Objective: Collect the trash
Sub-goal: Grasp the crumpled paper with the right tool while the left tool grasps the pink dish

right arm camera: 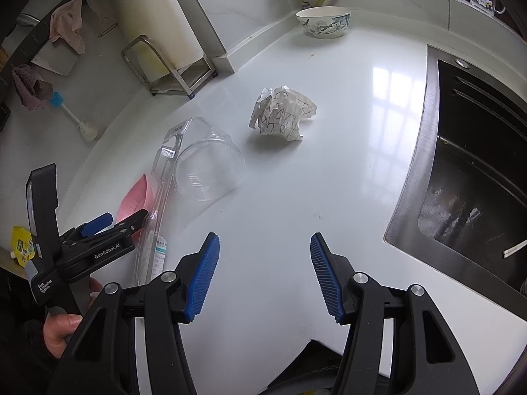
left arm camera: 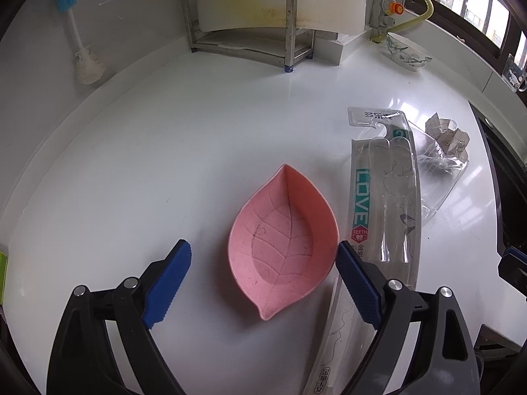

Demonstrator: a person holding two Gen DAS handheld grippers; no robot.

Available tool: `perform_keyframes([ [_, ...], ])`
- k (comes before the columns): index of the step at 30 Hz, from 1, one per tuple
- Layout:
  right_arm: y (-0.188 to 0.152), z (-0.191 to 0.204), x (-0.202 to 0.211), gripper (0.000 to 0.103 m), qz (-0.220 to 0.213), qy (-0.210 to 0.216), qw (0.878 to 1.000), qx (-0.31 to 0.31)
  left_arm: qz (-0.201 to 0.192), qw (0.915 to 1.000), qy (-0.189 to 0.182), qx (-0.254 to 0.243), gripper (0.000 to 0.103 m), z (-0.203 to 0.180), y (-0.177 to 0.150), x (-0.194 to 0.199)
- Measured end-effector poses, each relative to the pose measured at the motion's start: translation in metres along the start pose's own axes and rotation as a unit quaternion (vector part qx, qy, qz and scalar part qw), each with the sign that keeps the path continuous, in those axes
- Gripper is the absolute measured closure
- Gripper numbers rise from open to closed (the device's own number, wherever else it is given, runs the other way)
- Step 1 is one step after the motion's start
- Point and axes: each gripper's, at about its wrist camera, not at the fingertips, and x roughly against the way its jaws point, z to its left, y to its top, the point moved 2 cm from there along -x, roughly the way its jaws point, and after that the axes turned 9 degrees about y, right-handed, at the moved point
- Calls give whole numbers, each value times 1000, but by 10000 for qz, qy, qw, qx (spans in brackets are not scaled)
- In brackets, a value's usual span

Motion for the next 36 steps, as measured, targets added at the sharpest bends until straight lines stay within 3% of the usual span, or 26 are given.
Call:
perform_keyframes([
  [12, 36, -9, -15, 48, -249, 34, 9997, -35, 31, 9999, 42, 133, 15, 9, 3, -9],
  [21, 84, -15, -35, 40, -565, -151, 9983, -45, 50, 9998, 8, 195, 15, 14, 1, -14],
  [29, 113, -21, -67, 38, -297, -437, 9985, 128, 45, 9997, -2, 232, 14, 13, 1, -18],
  [36, 117, -16, -89, 39, -10, -584, 9974, 426, 14, 9994, -45, 353, 14, 16, 0, -16],
])
